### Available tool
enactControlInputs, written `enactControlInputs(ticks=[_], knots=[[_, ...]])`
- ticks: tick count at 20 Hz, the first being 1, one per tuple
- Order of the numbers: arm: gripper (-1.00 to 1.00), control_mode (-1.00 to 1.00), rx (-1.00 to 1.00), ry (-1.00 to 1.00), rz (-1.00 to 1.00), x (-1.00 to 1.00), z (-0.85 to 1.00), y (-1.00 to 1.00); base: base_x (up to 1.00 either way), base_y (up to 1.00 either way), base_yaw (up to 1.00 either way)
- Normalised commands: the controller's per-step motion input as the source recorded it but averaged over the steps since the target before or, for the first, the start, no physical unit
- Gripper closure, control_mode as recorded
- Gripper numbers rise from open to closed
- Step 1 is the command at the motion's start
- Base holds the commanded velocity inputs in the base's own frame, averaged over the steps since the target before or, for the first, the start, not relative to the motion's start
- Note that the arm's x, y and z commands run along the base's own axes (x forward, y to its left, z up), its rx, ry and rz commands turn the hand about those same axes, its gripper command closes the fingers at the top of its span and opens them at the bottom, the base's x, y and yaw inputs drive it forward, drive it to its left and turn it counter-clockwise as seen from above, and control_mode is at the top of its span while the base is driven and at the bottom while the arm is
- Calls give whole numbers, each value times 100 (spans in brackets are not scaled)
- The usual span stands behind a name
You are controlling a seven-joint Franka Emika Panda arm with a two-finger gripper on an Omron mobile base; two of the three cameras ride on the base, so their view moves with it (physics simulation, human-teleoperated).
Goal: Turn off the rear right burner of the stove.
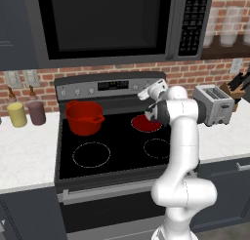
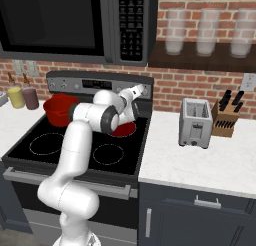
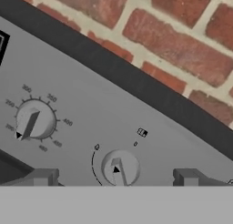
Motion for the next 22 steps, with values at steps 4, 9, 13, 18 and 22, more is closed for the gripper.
enactControlInputs(ticks=[4, 9, 13, 18, 22], knots=[[-100, -100, 0, 0, 0, 19, -8, 0, 0, 0, 0], [-100, -100, 0, 0, 0, 15, -8, -1, 0, 0, 0], [-100, -100, 0, 0, 0, 14, -4, -2, 0, 0, 0], [-100, -100, 0, 0, 0, 18, -1, -1, 0, 0, 0], [-100, -100, 0, 0, 0, 25, 0, -6, 0, 0, 0]])
